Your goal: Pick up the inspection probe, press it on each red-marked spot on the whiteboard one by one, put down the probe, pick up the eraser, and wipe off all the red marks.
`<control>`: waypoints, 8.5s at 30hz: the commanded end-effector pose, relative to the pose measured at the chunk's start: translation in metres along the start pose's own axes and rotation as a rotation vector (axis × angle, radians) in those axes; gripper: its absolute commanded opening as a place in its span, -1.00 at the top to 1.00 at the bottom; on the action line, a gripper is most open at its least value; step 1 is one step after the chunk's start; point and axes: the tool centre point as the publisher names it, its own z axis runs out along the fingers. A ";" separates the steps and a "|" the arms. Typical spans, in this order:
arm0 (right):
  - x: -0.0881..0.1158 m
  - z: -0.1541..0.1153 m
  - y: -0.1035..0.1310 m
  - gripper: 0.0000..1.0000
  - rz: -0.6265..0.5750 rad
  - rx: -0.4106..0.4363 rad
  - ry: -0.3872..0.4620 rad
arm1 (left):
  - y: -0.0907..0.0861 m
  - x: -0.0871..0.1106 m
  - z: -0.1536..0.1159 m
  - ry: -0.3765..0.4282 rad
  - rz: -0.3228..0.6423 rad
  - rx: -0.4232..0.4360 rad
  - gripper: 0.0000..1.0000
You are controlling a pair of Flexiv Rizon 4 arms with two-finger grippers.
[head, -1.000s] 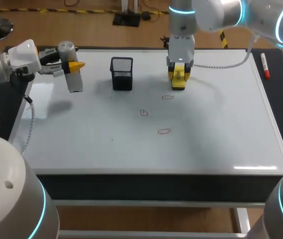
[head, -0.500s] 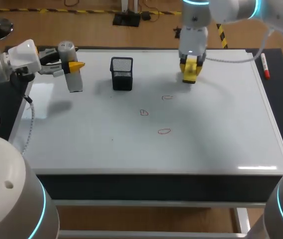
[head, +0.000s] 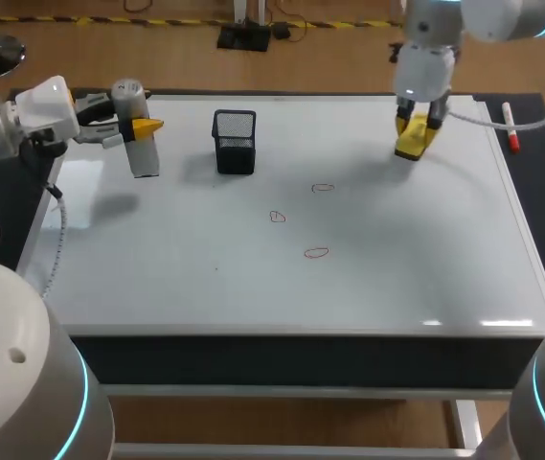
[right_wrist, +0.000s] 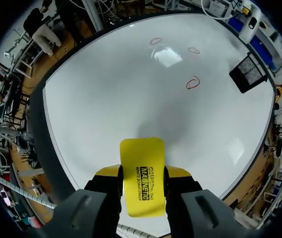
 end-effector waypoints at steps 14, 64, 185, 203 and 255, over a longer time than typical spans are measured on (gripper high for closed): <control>0.043 -0.007 -0.006 1.00 0.140 0.007 0.014 | 0.001 -0.001 0.000 0.001 0.002 0.005 1.00; 0.043 -0.007 -0.006 1.00 0.140 0.007 0.014 | 0.012 0.143 0.158 0.263 -0.015 0.096 1.00; 0.043 -0.007 -0.006 1.00 0.140 0.007 0.014 | -0.008 0.044 0.010 0.077 -0.050 0.085 1.00; 0.013 -0.011 0.078 1.00 -0.035 0.082 0.016 | -0.008 0.044 0.010 0.077 -0.050 0.085 1.00; -0.141 0.090 0.292 1.00 -0.656 0.009 0.099 | -0.008 0.044 0.010 0.077 -0.050 0.085 1.00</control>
